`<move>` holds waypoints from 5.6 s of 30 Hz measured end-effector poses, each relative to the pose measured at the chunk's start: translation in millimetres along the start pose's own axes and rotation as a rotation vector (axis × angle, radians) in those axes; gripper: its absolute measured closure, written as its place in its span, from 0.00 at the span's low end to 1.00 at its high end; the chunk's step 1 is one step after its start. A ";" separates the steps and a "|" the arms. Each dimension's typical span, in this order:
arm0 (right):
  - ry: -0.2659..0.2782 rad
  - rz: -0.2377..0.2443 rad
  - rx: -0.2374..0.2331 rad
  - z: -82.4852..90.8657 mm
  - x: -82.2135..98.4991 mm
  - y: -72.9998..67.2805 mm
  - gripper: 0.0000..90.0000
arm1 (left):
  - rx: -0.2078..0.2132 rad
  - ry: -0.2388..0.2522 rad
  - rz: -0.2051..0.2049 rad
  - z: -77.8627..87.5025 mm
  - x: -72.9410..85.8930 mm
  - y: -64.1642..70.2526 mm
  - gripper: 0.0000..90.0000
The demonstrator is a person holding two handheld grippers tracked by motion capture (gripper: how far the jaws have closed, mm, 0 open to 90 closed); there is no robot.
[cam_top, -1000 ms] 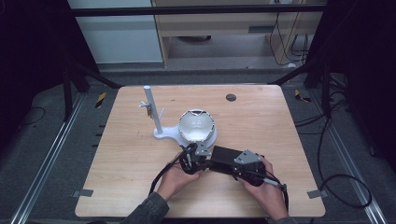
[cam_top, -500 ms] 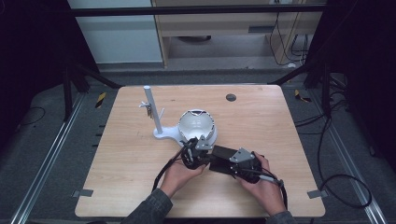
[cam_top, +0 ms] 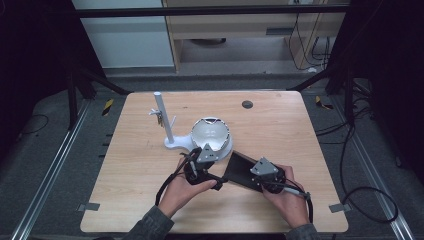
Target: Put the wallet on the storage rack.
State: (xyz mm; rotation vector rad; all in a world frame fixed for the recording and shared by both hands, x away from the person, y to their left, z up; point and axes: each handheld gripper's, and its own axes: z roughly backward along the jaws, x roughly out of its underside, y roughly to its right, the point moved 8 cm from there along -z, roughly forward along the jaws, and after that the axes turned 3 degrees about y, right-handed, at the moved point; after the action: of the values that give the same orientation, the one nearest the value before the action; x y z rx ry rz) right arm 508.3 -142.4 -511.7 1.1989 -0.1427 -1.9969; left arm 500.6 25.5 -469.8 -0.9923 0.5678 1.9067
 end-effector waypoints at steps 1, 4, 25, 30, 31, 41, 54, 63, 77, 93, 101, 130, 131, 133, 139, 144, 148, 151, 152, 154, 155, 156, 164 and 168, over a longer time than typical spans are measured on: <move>0.008 -0.003 0.001 1.6 -0.3 1.4 0.93 | -0.001 -0.004 -0.009 0.1 -0.4 -1.0 0.18; 0.028 -0.015 0.004 7.5 -0.8 6.5 0.93 | -0.017 -0.008 -0.008 -0.8 -0.2 -5.4 0.16; 0.130 -0.039 -0.035 27.9 -12.5 13.9 0.93 | -0.003 -0.023 -0.030 -10.1 -12.6 -12.6 0.12; 0.152 -0.049 -0.040 33.2 -15.0 14.9 0.93 | 0.005 -0.016 -0.033 -12.8 -13.2 -9.3 0.11; 0.155 -0.049 -0.040 33.9 -15.1 15.5 0.93 | 0.009 -0.016 -0.034 -14.6 -13.5 -7.7 0.11; 0.179 -0.071 -0.037 38.3 -16.8 17.2 0.93 | 0.009 -0.017 -0.026 -14.5 -12.0 -8.9 0.11; 0.238 -0.071 -0.035 47.5 -25.6 17.0 0.93 | 0.026 -0.052 -0.026 -30.8 -7.9 -8.7 0.13; 0.282 -0.080 -0.043 56.1 -31.6 19.1 0.93 | 0.065 -0.073 -0.011 -40.0 -9.2 -3.4 0.21; 0.322 -0.077 -0.057 58.2 -33.0 17.9 0.93 | 0.065 -0.131 0.004 -39.5 -10.0 -14.8 0.34; 0.335 -0.098 -0.114 53.2 -19.5 4.9 0.87 | 0.188 -0.083 0.077 -10.7 -26.7 -4.8 0.89; 0.239 -0.144 -0.187 35.8 -7.8 -12.8 0.22 | 0.141 -0.073 0.028 10.5 -47.3 -11.3 0.90; -0.097 -0.480 -0.098 -19.8 71.5 17.1 0.06 | -0.017 -0.016 0.031 101.5 -107.1 -56.7 0.90; -0.094 -0.483 -0.104 -20.2 71.3 16.0 0.05 | -0.020 -0.017 0.034 102.6 -108.0 -57.8 0.90; -0.091 -0.489 -0.111 -20.9 70.8 14.6 0.05 | -0.029 -0.022 0.031 104.4 -109.8 -60.6 0.90; -0.091 -0.507 -0.119 -21.9 70.9 13.6 0.04 | -0.051 -0.025 0.033 105.5 -112.0 -66.0 0.90; -0.093 -0.507 -0.120 -22.2 71.2 13.8 0.04 | -0.081 -0.024 0.019 110.6 -116.6 -69.2 0.90; -0.093 -0.507 -0.120 -22.2 71.2 13.8 0.04 | -0.097 -0.023 0.020 113.9 -119.3 -74.1 0.90; -0.093 -0.506 -0.120 -22.2 71.3 13.9 0.04 | -0.117 -0.027 0.023 115.8 -118.8 -80.5 0.90; -0.093 -0.506 -0.120 -22.2 71.3 13.9 0.04 | -0.117 -0.027 0.023 115.8 -118.8 -80.5 0.90; -0.093 -0.506 -0.120 -22.2 71.3 13.8 0.04 | -0.121 -0.029 0.025 116.4 -117.7 -82.5 0.90; -0.093 -0.507 -0.120 -22.3 71.3 13.8 0.04 | -0.126 -0.032 0.024 116.9 -116.9 -83.8 0.90; -0.093 -0.507 -0.120 -22.3 71.3 13.8 0.04 | -0.130 -0.032 0.026 117.1 -116.5 -84.7 0.90; -0.093 -0.506 -0.120 -22.3 71.3 13.8 0.04 | -0.175 -0.053 0.017 117.6 -112.2 -95.4 0.90; -0.094 -0.506 -0.119 -22.3 71.3 13.8 0.04 | -0.181 -0.047 0.032 117.2 -109.6 -100.7 0.90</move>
State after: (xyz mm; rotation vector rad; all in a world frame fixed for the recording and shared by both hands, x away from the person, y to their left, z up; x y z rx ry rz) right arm 516.2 -193.5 -567.4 1.1426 0.2564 -2.4579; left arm 570.8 104.3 -312.4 -1.0549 0.3914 2.0321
